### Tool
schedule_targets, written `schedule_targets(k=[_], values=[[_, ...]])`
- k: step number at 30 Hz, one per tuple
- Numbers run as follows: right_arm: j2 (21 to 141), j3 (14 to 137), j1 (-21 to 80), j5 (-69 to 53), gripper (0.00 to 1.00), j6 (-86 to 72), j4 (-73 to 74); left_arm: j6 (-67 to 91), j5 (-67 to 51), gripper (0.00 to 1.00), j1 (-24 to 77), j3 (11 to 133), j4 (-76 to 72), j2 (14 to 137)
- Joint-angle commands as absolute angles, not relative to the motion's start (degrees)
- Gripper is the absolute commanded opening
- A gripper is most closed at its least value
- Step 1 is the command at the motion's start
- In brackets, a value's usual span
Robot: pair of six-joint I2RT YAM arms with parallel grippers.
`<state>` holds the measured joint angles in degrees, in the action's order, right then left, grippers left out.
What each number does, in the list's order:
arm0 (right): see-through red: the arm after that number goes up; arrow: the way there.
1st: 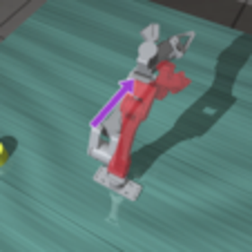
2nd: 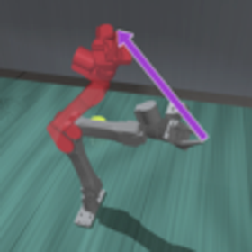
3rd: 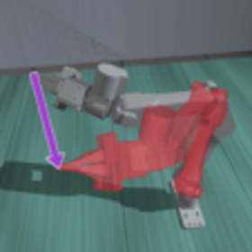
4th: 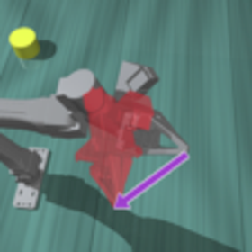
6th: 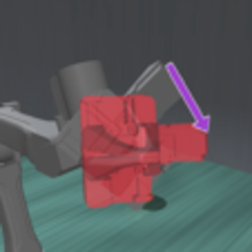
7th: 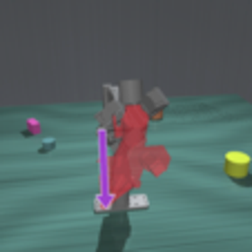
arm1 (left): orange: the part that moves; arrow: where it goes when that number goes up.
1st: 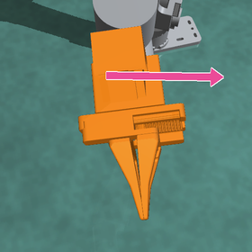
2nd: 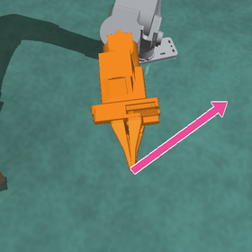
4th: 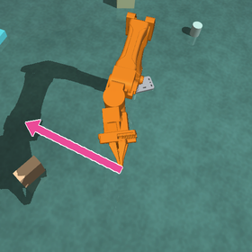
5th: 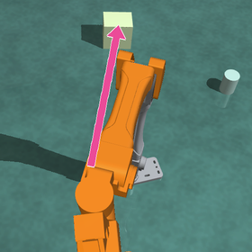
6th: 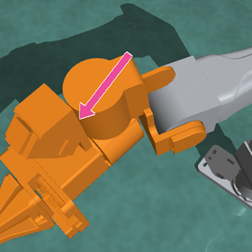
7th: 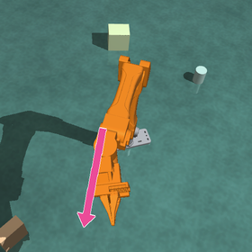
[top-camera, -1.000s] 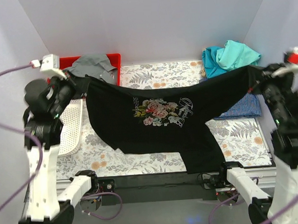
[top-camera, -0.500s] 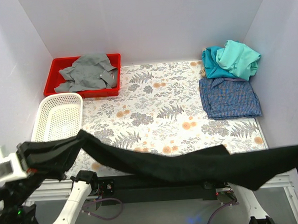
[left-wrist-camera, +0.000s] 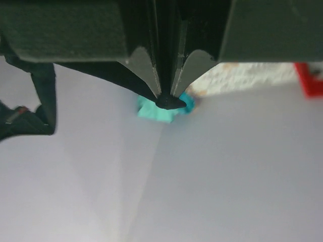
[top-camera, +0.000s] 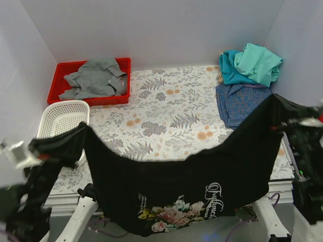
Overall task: Fold and stack the t-shirts
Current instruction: Flatten the tshirt out
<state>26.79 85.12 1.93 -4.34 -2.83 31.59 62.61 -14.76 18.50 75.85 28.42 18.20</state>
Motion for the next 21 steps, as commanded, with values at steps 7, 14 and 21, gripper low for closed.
schedule_targets(k=[7, 14, 21], values=[[38.7, 61.5, 1.8, -0.2, 0.01, -2.5, 13.2, 62.6, 8.9, 0.10, 18.4, 54.9, 24.2, 38.7], [54.2, 59.0, 1.8, -2.6, 0.01, -4.7, 5.7, 62.1, 16.8, 0.09, 18.1, 53.4, 17.2, 56.4], [73.8, 66.5, 1.8, -4.6, 0.01, -4.4, 1.3, 58.2, 18.5, 0.07, 17.3, 62.3, 11.5, 79.3]])
